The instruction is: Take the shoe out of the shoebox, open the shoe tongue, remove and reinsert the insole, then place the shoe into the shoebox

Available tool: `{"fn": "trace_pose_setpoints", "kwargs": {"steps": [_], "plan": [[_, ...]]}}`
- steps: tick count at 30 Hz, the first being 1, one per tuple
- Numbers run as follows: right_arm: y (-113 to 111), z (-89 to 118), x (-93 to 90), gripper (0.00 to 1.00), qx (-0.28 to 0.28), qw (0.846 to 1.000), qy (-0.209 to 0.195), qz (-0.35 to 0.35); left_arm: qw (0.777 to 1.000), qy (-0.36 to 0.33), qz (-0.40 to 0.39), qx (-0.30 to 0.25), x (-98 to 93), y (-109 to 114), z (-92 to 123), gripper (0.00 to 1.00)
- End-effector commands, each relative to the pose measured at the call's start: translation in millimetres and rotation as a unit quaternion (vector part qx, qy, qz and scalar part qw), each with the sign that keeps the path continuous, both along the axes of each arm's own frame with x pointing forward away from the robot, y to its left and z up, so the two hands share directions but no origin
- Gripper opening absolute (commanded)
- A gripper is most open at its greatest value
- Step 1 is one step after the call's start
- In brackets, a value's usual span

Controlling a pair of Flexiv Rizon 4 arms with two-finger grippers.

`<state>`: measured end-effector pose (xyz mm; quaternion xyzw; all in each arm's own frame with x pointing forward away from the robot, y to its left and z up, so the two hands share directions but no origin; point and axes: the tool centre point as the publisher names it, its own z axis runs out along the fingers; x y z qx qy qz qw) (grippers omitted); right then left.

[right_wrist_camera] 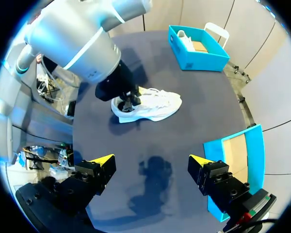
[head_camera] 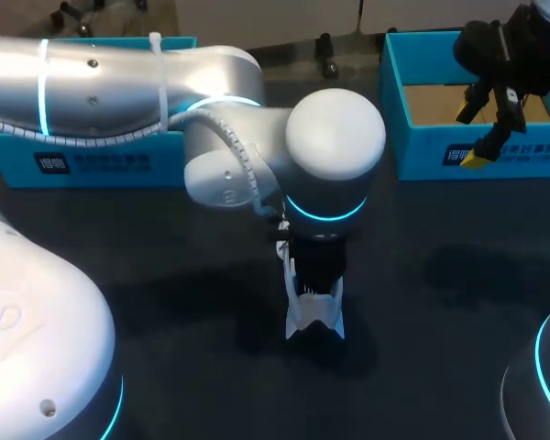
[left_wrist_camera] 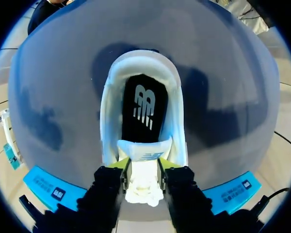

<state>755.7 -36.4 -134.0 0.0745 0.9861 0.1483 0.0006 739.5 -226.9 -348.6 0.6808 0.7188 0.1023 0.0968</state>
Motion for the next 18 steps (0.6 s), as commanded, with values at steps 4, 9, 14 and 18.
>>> {"fn": "trace_pose_setpoints", "kwargs": {"steps": [4, 9, 14, 18], "plan": [[0.8, -0.1, 1.7, 1.0, -0.001, 1.0, 0.002, 0.0, 1.0, 0.002, 0.027, -0.003, -5.3, -4.9, -1.7, 0.25], [0.8, -0.1, 1.7, 1.0, -0.001, 1.0, 0.002, 0.0, 0.997, 0.005, 0.073, -0.009, -7.7, -2.4, 11.1, 0.51], [0.8, -0.1, 1.7, 1.0, -0.001, 1.0, 0.002, 0.0, 0.991, -0.003, 0.132, -0.001, -12.0, 2.7, 22.6, 0.75], [0.8, -0.1, 1.7, 1.0, -0.001, 1.0, 0.002, 0.0, 0.978, 0.006, 0.207, -0.021, -15.4, 8.4, 32.5, 0.76]]}}
